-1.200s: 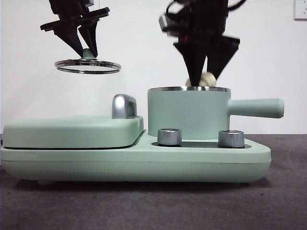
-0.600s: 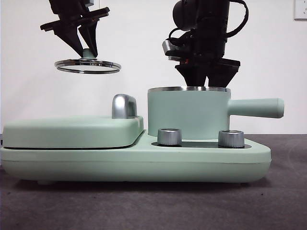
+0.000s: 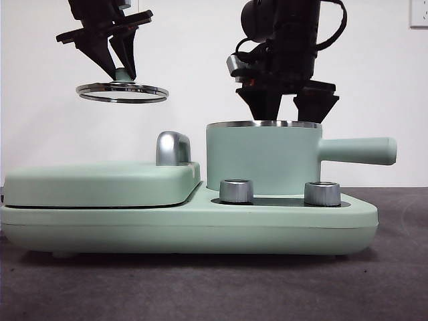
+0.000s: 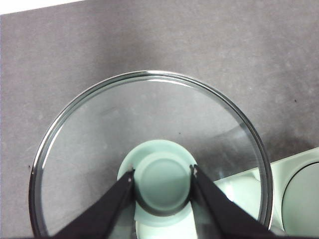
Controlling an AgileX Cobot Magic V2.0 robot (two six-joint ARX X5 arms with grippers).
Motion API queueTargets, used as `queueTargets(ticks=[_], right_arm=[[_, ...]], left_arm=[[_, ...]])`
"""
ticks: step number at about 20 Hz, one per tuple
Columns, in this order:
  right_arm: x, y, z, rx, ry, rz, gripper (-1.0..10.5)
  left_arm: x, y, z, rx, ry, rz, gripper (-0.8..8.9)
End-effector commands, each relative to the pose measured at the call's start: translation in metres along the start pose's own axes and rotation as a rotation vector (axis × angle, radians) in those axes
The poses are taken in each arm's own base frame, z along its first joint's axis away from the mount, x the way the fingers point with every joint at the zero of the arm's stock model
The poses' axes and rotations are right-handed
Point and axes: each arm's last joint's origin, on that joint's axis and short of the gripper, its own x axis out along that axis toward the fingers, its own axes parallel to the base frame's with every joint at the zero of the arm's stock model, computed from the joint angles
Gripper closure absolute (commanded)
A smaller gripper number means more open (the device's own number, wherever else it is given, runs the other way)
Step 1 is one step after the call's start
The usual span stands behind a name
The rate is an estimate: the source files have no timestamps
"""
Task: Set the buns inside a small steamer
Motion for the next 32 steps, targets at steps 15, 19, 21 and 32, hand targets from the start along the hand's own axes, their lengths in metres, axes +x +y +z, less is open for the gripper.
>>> queueTargets(ticks=[15,19,21,32], right_arm=[[-0.186,0.019,-0.143,0.06,-0.398,0.036,5.9],[-0.2,0.027,-0.221,0.044,-0.486,0.079,5.9],[-0.199,0.028,-0.252,0.079,-0.591,0.125,5.9],[-0.125,0.014,-0.361,0.138,-0.877,0.207,5.9]], left_arm=[[-0.004,-0.03,0.007,0.05,-0.054,-0.048,7.98],[-0.004,-0.051,0.005,0.082,-0.043,-0.081,7.98],[-0.003,-0.065,0.003,0.106,-0.037,-0.103,7.98],[-0.01,-0.155,-0.017,0.301,0.001,-0.246,7.98]])
